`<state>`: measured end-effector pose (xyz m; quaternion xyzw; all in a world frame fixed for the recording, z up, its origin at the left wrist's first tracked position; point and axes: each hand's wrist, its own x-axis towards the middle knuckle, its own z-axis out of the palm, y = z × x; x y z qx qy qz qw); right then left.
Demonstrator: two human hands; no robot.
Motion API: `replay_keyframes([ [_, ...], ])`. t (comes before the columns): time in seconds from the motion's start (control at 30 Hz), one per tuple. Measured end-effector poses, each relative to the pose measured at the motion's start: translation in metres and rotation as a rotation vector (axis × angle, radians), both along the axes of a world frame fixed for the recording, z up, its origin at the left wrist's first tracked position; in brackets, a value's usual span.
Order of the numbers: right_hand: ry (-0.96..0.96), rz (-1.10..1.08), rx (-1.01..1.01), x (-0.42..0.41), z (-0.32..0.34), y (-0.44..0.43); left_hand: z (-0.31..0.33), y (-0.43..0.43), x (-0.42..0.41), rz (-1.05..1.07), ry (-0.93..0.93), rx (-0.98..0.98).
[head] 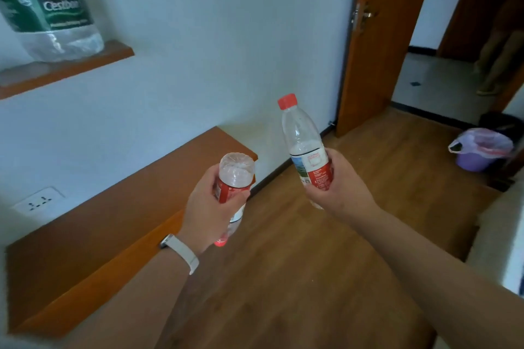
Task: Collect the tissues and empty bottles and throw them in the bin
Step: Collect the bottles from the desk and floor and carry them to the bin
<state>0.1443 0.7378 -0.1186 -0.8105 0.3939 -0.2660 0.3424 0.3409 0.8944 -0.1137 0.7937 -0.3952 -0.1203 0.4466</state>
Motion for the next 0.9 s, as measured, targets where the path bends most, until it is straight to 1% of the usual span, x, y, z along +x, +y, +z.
replay_keyframes([
  [0.17,-0.027,-0.098,-0.012,-0.075,-0.001,-0.068,0.008,-0.091,-0.060,-0.125,0.001,-0.006],
  [0.37,-0.034,-0.196,0.008,-0.139,-0.003,-0.121,0.014,-0.177,-0.115,-0.248,-0.052,0.004],
  [0.6,-0.025,-0.369,0.045,-0.190,-0.015,-0.167,0.009,-0.262,-0.151,-0.416,-0.030,0.015],
  [0.77,-0.003,-0.510,0.073,-0.221,-0.026,-0.211,-0.014,-0.335,-0.166,-0.542,-0.004,0.037],
  [0.9,0.013,-0.608,0.074,-0.229,-0.037,-0.260,-0.030,-0.408,-0.171,-0.614,0.052,0.043],
])
